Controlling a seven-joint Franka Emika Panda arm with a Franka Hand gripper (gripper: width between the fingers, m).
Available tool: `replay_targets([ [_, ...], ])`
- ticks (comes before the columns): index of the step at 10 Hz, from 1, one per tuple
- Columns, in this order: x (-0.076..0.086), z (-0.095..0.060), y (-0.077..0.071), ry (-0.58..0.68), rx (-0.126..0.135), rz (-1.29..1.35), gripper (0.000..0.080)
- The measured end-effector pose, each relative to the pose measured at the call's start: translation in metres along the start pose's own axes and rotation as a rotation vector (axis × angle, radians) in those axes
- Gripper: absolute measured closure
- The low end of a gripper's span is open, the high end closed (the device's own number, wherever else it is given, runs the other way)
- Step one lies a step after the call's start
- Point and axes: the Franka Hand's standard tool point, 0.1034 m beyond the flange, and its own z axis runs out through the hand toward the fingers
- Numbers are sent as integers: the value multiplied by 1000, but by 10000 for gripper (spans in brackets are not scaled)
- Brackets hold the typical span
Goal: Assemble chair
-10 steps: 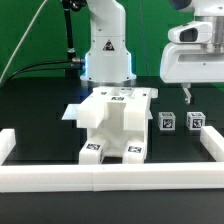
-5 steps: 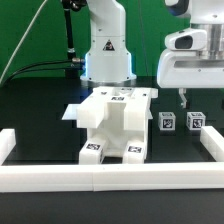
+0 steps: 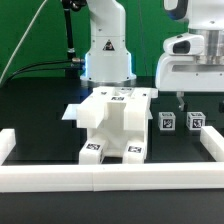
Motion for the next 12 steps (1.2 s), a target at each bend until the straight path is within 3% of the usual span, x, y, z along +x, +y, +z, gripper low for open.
replay_targets([
  [6, -2, 6, 2, -9, -7, 0, 151],
  [8, -2, 6, 2, -9, -7, 0, 383],
  [9, -2, 6, 2, -9, -7, 0, 383],
  [10, -2, 6, 2, -8, -7, 0, 518],
  [12, -2, 6, 2, -8, -7, 0, 518],
])
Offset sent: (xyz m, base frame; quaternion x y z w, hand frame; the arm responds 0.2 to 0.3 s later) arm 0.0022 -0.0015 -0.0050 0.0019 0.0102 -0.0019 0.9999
